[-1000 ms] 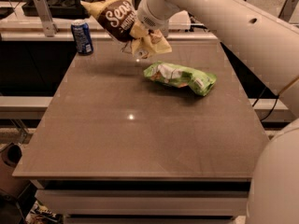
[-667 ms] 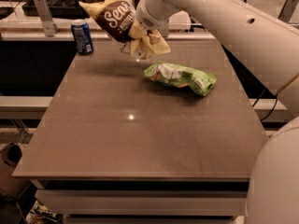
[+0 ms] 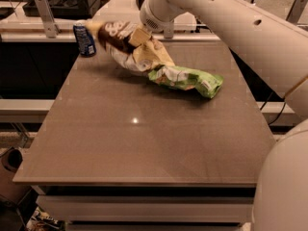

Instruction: Move brown chip bag near pepsi can

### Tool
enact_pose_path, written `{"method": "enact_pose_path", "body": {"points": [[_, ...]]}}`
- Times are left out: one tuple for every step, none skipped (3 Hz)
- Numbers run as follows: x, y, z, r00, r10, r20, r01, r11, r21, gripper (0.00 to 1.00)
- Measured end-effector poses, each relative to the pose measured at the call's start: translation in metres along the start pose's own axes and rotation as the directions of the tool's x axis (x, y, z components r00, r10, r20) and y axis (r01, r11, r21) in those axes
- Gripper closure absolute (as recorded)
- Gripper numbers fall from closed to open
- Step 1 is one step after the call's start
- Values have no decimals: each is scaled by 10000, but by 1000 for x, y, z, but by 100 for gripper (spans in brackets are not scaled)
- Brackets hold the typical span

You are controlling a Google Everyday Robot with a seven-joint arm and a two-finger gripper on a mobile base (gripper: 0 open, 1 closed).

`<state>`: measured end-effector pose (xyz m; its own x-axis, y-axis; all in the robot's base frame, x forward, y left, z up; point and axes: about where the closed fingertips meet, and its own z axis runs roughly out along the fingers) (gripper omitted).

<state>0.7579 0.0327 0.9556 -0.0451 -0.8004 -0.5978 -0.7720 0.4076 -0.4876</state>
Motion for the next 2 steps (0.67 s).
{"method": "enact_pose_path", "body": {"points": [[0, 1, 2, 10000, -8, -6, 8, 10000, -29, 0], [0, 1, 2, 10000, -8, -6, 8, 10000, -30, 0]]}}
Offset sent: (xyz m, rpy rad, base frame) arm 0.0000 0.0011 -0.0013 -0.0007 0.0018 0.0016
